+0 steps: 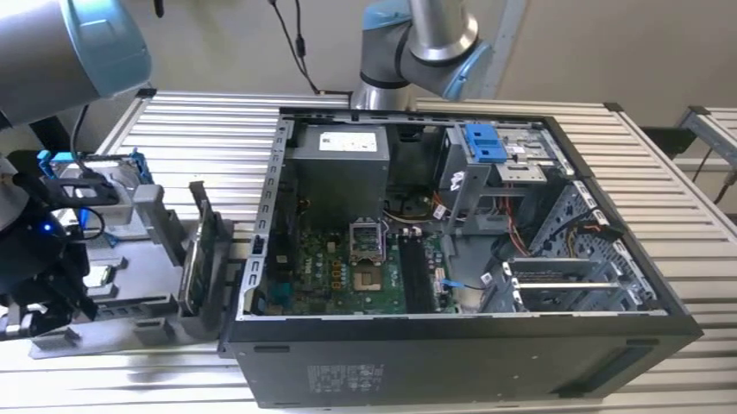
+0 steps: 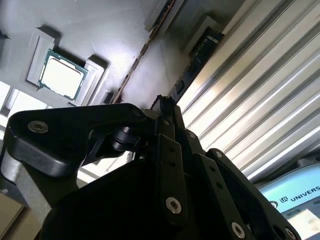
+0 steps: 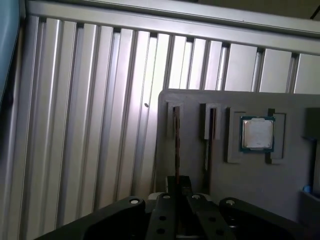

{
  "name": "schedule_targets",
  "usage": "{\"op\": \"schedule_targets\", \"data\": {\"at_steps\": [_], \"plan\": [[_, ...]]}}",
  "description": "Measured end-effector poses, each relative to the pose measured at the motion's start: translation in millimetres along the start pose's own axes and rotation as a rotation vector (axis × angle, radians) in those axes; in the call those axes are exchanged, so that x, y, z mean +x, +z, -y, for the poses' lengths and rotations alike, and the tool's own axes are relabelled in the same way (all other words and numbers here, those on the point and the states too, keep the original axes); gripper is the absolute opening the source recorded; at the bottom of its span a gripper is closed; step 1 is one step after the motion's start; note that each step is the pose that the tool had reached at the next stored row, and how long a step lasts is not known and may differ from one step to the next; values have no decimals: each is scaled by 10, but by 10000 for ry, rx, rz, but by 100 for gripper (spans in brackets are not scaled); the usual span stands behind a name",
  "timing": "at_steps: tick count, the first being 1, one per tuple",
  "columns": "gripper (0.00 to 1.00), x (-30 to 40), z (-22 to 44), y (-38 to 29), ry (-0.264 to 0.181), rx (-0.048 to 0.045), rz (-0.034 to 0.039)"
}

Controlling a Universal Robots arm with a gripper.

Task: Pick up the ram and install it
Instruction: 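Pick up the ram and move it above insertion slot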

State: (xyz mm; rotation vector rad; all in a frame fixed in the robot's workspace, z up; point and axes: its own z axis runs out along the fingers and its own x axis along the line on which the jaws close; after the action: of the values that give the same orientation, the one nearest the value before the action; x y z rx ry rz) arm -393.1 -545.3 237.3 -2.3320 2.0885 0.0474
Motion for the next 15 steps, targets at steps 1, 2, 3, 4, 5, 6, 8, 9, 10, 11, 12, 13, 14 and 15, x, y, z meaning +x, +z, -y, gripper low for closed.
{"op": "schedule_targets", "data": {"at_steps": [1,2,3,4,5,6,8,9,10,11,12,13,14,15], "plan": [[15,-1,0,-25,0,-1,-1],[15,-1,-1,-54,0,-1,-1],[15,-2,-1,-83,0,0,-1],[15,-3,-1,-107,0,0,-1],[15,-4,-2,-129,0,0,0],[15,-4,-2,-150,0,0,0],[15,-5,-3,-185,2,0,0],[15,-6,-3,-194,10,-1,-1],[15,-6,-3,-199,22,1,1],[15,-6,-3,-205,36,1,0],[15,-6,-3,-213,53,1,0],[15,-6,-3,-219,73,2,0],[15,-7,-3,-225,95,4,2],[15,-7,-3,-233,118,4,3]]}}
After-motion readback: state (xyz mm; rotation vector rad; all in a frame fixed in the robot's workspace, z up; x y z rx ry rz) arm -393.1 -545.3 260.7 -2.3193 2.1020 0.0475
